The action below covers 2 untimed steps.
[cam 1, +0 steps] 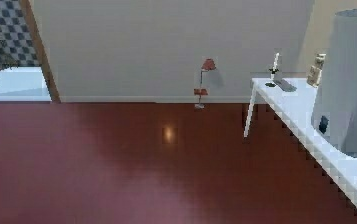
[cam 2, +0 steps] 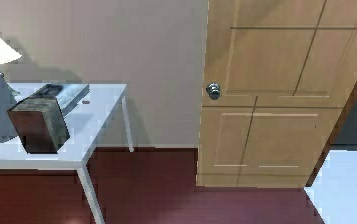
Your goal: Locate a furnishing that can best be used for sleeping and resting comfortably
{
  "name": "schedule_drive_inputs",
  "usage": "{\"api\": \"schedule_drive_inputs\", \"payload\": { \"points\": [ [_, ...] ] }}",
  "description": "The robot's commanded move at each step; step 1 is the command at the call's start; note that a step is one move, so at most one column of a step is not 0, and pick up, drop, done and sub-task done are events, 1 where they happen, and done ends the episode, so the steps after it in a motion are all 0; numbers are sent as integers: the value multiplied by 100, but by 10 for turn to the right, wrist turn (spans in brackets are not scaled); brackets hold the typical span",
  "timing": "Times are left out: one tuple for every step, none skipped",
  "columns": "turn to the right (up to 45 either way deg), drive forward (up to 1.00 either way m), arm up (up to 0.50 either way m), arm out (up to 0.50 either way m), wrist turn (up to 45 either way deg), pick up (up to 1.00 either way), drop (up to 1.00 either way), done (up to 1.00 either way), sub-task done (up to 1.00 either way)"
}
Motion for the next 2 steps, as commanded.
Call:
{"api": "schedule_drive_inputs", "payload": {
  "points": [
    [30,0,0,0,0,0,0,0,0],
    [0,5,0,0,0,0,0,0,0]
  ]
}}
